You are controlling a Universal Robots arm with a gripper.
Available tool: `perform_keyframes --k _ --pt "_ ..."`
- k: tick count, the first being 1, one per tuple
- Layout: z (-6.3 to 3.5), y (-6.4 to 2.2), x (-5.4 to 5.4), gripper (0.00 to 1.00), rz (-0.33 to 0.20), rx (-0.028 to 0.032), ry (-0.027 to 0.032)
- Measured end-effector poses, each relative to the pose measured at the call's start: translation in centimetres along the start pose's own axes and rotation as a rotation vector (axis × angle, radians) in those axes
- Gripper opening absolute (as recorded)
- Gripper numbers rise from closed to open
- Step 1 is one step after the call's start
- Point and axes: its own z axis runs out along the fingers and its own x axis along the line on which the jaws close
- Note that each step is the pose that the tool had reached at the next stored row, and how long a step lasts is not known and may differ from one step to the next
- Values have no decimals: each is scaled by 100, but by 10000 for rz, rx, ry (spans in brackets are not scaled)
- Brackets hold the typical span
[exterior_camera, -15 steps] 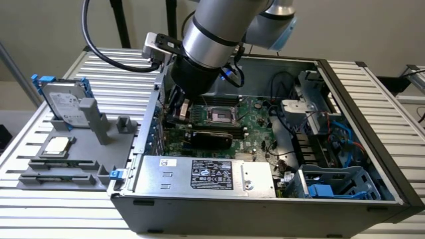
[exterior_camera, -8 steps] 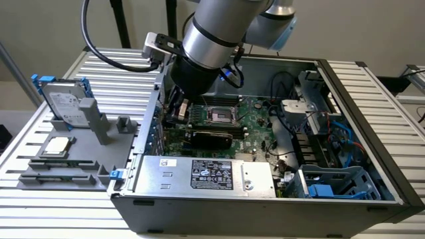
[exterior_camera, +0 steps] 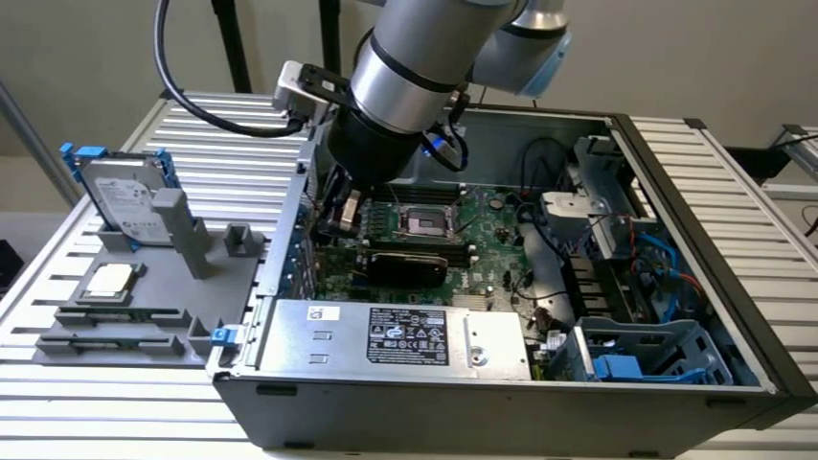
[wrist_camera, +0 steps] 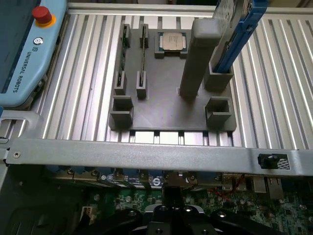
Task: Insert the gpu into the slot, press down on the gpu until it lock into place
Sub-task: 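Press down on the gpu until it lock into place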
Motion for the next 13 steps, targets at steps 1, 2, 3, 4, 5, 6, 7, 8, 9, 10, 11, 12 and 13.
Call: perform_keyframes --k 1,2,3,4,5,6,7,8,9,10,11,12,13 --pt "1 2 0 11 12 -10 -5" --pt "2 4 0 11 20 -26 -9" --pt "2 6 0 11 29 -49 -12" --pt "2 7 0 11 37 -67 -14" --pt "1 7 0 11 42 -79 -15" --pt "1 7 0 11 43 -84 -16" --pt "1 7 -1 11 43 -89 -17" --pt "0 8 -1 11 43 -92 -18" --pt "-3 8 -2 11 43 -94 -19" --pt "-9 11 -3 11 43 -96 -17" --pt "-15 13 -4 11 42 -97 -17" --pt "-21 16 -6 11 43 -99 -17" --pt "-25 18 -9 11 43 -97 -18"
